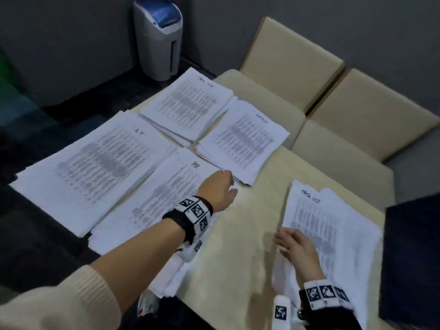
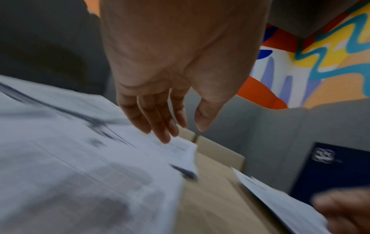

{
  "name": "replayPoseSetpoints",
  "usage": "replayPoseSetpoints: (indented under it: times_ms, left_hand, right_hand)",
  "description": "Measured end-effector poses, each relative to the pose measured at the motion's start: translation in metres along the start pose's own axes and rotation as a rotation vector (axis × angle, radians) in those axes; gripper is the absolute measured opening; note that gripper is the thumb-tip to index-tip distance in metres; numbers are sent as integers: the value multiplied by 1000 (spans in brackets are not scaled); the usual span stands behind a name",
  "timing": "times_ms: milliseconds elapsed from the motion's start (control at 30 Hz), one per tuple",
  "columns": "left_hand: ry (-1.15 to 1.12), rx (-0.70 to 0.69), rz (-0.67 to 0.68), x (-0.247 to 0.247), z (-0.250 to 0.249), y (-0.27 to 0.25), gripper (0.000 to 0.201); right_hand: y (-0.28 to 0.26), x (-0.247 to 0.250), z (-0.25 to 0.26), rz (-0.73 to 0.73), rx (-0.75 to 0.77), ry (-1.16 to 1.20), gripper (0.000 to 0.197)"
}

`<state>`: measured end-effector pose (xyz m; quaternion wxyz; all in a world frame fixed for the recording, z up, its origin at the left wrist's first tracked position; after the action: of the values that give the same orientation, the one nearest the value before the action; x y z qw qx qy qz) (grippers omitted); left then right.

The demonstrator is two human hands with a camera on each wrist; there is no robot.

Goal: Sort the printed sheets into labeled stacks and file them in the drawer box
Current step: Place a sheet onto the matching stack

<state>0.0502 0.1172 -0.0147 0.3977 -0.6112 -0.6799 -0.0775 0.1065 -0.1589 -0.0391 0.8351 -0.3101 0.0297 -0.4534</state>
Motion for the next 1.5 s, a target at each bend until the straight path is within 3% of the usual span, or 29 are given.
replayPoseSetpoints:
  times_ms: [100, 267, 367, 467, 600, 700, 767, 833, 900, 1067, 1200, 1300, 1367, 1467, 1500]
  left_hand:
    - [-32, 17, 118, -69, -41, 18, 31]
    - [-95, 86, 216, -146, -86, 33, 49]
    - [-28, 132, 162, -164, -101, 38, 31]
    - [42, 121, 107, -170, -115, 41, 10]
    - [-1, 5, 91, -176, -134, 39, 27]
    - [-61, -34, 108, -180, -142, 38, 22]
    - [-38, 26, 12, -176, -138, 40, 14]
    - [-20, 159, -74, -174, -126, 41, 24]
    - [3, 244, -57, -180, -121, 45, 28]
    - [115, 202, -9, -188, -131, 53, 41]
    - [373, 174, 34, -179, -144, 56, 42]
    - [543, 106, -26, -169, -163, 52, 41]
    - [543, 86, -23, -167, -170, 51, 36]
    - [385, 39, -87, -162, -176, 47, 13]
    - [304, -1, -116, -160, -179, 44, 3]
  right_hand:
    - [-4, 73, -9, -144, 11, -62, 5]
    - [-7, 171, -45, -370, -72, -106, 17]
    - [1, 199, -61, -373, -100, -66, 37]
    - [20, 210, -74, -278, -119, -20, 47]
    - [33, 216, -79, -156, -82, 19, 43]
    - [33, 224, -78, -119, 22, 44, 28]
    - [31, 236, -83, -166, 57, 53, 24]
    - [27, 245, -89, -208, 68, 89, 21]
    - [21, 253, -97, -241, 52, 148, 22]
    - [5, 260, -111, -240, -44, 340, 18]
    - [5, 263, -119, -293, -47, 516, 32]
    - [8, 258, -129, -319, -64, 609, 63]
    - [8, 256, -133, -326, -84, 661, 66]
    - [12, 254, -131, -291, -93, 697, 90]
    - [15, 253, -127, -257, -94, 690, 79]
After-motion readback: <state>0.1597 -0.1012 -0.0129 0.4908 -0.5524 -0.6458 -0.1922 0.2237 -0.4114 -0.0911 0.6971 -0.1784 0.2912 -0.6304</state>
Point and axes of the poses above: each hand's wrist, its own y-axis towards the middle knuckle, its own x-axis out of the back of the hand, z = x × y, the point moved 9 cm from there along y, towards the middle knuckle, and after that the axes turned 14 degrees about z, right-handed, at the moved point
